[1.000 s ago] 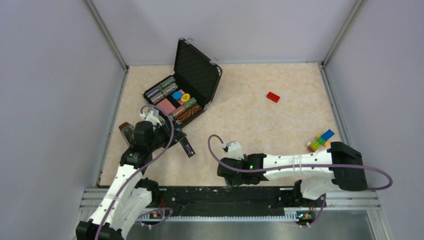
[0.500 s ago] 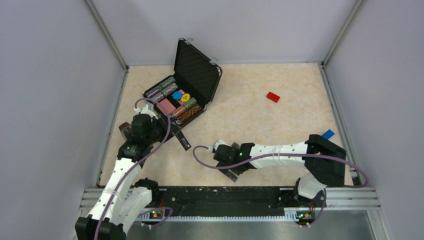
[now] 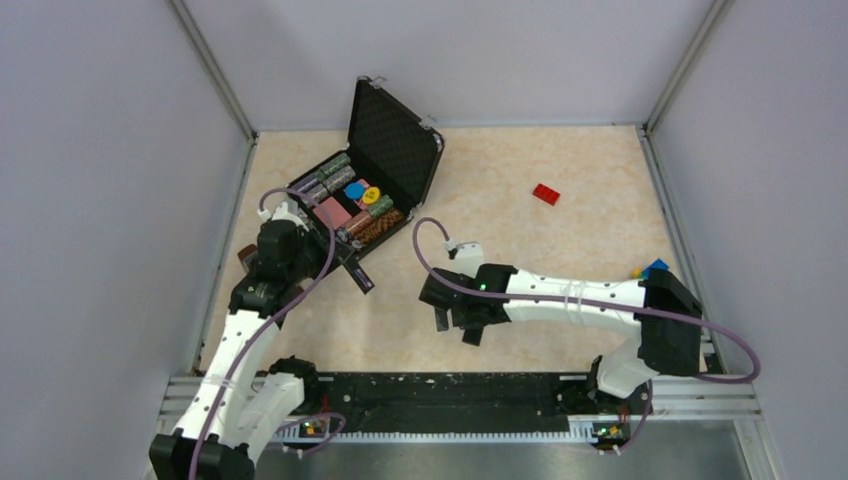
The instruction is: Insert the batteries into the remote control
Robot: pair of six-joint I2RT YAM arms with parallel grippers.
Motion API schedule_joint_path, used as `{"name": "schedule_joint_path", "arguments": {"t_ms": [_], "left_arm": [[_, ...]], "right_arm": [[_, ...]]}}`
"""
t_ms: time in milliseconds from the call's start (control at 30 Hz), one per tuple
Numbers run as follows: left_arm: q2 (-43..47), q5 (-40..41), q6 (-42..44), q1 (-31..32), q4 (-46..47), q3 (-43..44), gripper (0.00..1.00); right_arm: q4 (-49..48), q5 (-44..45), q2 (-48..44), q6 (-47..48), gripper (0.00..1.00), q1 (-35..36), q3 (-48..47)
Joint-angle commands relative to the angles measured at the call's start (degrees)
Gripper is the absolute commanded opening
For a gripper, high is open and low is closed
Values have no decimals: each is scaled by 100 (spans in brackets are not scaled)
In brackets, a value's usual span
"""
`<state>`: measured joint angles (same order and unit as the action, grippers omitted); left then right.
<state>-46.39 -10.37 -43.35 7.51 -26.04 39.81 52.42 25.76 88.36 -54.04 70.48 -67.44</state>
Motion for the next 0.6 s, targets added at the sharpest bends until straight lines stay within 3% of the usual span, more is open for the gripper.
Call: {"name": "schedule_joint_path", "arguments": {"t_ms": [0,233,367,567], "left_arm": [[239,123,-95,-39,63,41,0],[409,69,-254,-39,64,-137,0],[408,-1,-278,-39,80,-182,0],[442,-70,-294,-39,84,-200,0]], "right_arm": [[513,153,18,-2626,83,38,275],[381,140,614,-3276,81,40,218],[203,-103,870,-3442,68,39,386],[-22,-148,945,-3493,67,37,682]]}}
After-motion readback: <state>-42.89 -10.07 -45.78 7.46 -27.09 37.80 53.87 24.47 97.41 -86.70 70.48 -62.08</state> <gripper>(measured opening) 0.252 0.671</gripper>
